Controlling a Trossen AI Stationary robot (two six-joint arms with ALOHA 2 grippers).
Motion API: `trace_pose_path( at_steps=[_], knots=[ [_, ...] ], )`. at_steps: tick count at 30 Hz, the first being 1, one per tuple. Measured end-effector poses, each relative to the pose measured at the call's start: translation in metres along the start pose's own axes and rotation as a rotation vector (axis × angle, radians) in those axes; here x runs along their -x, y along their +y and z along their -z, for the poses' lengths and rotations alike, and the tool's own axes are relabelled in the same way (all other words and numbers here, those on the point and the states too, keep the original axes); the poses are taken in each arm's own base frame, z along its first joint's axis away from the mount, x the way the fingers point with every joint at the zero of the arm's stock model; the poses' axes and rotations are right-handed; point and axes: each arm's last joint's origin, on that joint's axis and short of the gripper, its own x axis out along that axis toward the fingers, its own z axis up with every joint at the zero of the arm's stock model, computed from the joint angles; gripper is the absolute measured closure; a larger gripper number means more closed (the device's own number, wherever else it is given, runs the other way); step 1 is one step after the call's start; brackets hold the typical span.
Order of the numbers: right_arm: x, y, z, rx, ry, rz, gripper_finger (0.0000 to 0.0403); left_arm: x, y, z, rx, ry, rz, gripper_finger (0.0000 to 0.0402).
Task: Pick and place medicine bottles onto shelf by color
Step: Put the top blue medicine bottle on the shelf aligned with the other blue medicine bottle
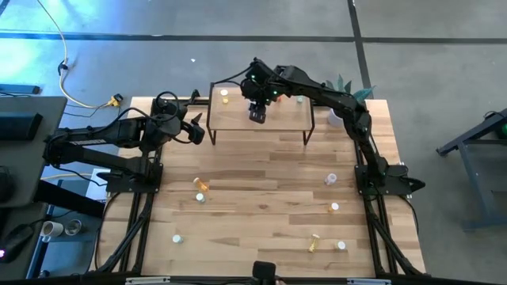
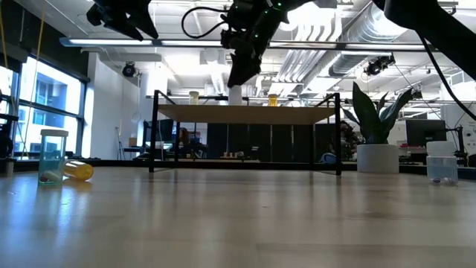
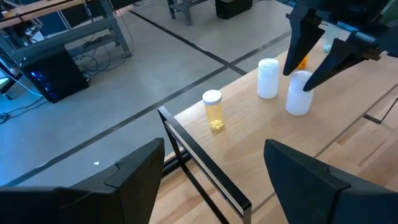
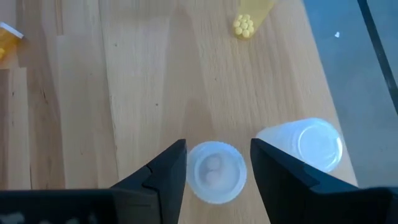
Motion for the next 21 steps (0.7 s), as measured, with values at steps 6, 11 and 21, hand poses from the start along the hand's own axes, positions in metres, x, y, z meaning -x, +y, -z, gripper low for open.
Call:
trace_pose_path(
  at_steps=[6,11,21],
  knots=[
    [0.014,-0.002,-0.008,-0.001,-0.049,0.015,0.0235,0.000,0.000,0.000,-0.001,0.000,0.000,0.0135],
    [0.029,-0.003,-0.011,-0.005,-0.093,0.024,0.0235,0.000,0.000,0.000,-0.008,0.000,0.000,0.0135],
    [0.059,0.002,-0.009,-0.098,-0.114,0.014,0.0235,0.000,-0.003,0.003,-0.036,0.059,0.124,0.0135]
  ],
)
